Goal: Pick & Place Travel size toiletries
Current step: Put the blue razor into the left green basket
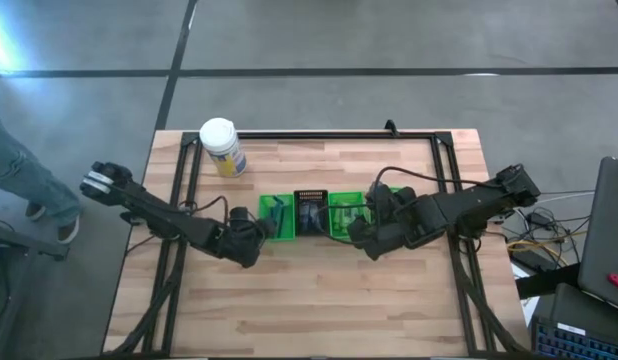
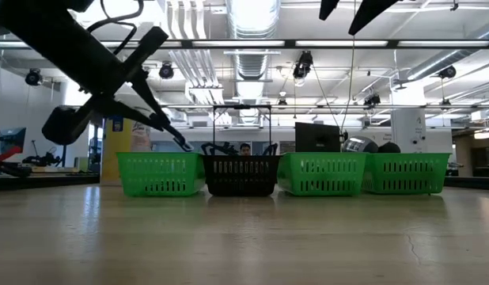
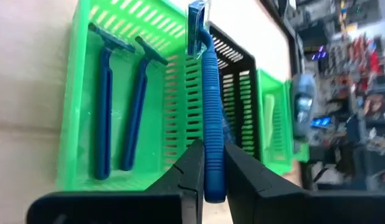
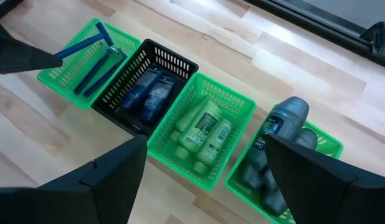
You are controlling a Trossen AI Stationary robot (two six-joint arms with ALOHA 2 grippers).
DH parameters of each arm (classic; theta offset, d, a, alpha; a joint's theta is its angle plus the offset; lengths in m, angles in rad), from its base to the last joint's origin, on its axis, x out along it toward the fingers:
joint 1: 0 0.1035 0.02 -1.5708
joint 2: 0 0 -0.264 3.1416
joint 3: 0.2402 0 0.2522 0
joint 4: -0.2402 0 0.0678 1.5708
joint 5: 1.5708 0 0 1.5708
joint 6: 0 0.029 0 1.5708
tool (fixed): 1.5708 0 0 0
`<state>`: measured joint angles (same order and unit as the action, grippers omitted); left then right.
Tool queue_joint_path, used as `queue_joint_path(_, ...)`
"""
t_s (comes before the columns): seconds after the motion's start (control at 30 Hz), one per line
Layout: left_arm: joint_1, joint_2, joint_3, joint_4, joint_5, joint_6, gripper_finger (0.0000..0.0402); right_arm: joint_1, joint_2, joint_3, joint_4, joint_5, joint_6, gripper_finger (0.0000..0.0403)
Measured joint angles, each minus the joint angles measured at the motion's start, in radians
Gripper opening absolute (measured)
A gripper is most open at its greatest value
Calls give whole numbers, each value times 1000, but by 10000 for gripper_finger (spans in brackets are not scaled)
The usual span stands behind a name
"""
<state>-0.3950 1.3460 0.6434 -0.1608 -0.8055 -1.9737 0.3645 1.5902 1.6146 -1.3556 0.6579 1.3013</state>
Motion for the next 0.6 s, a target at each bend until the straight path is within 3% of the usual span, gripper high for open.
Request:
queue_joint_path(0.33,22,37,-1,-57,30,94,52,-1,0,0,0,-1,-3,329)
queue_joint_path(0.6,23,61,6,-57,30,123,138,-2,0,0,0,-3,-1,308)
